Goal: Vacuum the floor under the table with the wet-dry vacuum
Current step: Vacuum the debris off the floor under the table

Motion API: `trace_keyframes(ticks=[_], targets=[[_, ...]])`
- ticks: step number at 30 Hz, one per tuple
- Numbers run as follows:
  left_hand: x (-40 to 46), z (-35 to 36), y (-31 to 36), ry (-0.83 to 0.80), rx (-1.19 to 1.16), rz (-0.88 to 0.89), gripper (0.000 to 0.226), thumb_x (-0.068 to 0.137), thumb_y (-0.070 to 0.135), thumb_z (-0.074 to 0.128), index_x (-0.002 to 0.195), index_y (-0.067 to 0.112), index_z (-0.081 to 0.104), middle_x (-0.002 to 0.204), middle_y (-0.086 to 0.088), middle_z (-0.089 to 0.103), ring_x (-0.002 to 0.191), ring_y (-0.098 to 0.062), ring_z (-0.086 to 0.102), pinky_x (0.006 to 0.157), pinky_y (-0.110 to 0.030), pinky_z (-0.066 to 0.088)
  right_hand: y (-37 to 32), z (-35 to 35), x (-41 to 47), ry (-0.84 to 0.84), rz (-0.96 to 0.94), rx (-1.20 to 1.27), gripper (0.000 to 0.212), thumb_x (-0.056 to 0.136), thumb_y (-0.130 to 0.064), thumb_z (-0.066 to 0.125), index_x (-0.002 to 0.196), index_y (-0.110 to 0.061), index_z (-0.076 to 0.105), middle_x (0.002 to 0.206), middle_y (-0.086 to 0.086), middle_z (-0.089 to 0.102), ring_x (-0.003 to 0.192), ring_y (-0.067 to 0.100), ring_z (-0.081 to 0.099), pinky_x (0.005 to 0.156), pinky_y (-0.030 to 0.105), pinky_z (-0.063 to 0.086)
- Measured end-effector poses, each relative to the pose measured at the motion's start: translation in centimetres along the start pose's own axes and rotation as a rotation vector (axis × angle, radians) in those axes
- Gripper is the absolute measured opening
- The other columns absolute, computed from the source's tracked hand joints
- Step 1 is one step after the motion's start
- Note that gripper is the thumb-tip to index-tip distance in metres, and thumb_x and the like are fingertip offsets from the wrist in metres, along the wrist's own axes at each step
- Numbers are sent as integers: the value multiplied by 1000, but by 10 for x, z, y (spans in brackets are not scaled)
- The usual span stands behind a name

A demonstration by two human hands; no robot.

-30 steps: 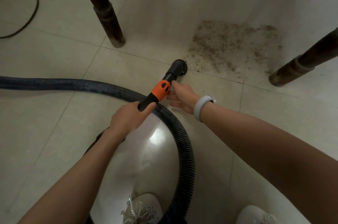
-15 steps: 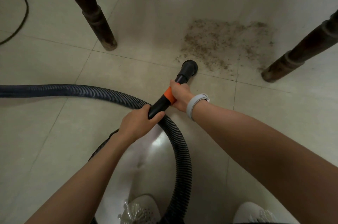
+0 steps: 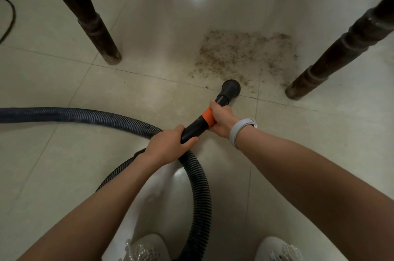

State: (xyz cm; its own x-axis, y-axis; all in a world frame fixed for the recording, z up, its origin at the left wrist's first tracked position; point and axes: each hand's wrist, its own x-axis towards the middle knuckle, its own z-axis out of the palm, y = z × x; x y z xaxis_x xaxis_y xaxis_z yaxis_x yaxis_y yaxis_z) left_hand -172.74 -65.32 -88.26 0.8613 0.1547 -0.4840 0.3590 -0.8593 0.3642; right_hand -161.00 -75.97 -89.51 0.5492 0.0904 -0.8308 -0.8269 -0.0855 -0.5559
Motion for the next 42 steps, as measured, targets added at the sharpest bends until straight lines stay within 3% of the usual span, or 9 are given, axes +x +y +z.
trace_keyframes(ticks=[9,14,19,23,28,31,34,37,42], targets=[[14,9,42,-62,88,116,40,91,59,41,98,19,43,78,2,52,70,-18,52,61,-30,39,-6,-56,6,68,15,39,23,99,-26,46,115,-10,37,90,8,45,78,24,50,76,42,48],[14,8,47,-56,110,134,40,89,61,42,93,22,43,74,3,52,69,-18,52,58,-29,37,-6,-65,7,66,14,62,20,98,-22,47,111,-12,37,87,8,45,74,23,49,71,41,47],[9,2,29,-73,67,66,44,88,62,42,96,20,49,74,3,55,72,-18,59,63,-31,45,-5,-43,5,3,31,52,21,97,-22,47,113,-11,38,89,9,47,79,25,52,72,42,48],[2,-6,9,-2,52,-21,41,89,62,41,91,21,48,71,4,56,64,-13,56,54,-27,39,-8,-10,4,-76,25,21,21,98,-21,47,113,-10,38,90,9,47,91,28,52,76,42,48],[-17,-15,-22,111,1,-144,43,88,63,41,86,21,49,73,0,63,64,-16,61,57,-31,47,-8,38,-2,-225,58,-1,20,98,-20,47,112,-10,36,87,10,46,75,24,49,84,46,46],[-24,-18,-36,141,-33,-191,39,89,61,41,91,23,51,72,0,63,63,-15,62,60,-32,50,-5,63,-6,-270,71,-24,20,98,-21,47,111,-10,37,87,9,46,82,25,51,85,45,47],[-26,-16,-44,115,-105,-208,37,89,59,43,96,24,53,73,0,63,65,-15,62,66,-34,54,0,75,-8,-242,57,-73,28,98,-23,47,121,-8,40,89,9,47,94,28,51,82,43,48],[-22,-13,-40,87,-114,-181,38,88,61,43,92,25,54,72,1,64,65,-14,62,65,-33,52,2,65,-6,-181,37,-85,35,98,-24,46,129,-7,39,104,12,49,96,28,51,78,42,49],[-5,-4,-8,-6,-89,-61,43,87,64,43,90,22,52,76,1,64,66,-16,62,63,-32,49,-3,16,2,-21,21,-69,30,98,-23,46,124,-9,39,107,11,48,96,28,51,76,42,48]])
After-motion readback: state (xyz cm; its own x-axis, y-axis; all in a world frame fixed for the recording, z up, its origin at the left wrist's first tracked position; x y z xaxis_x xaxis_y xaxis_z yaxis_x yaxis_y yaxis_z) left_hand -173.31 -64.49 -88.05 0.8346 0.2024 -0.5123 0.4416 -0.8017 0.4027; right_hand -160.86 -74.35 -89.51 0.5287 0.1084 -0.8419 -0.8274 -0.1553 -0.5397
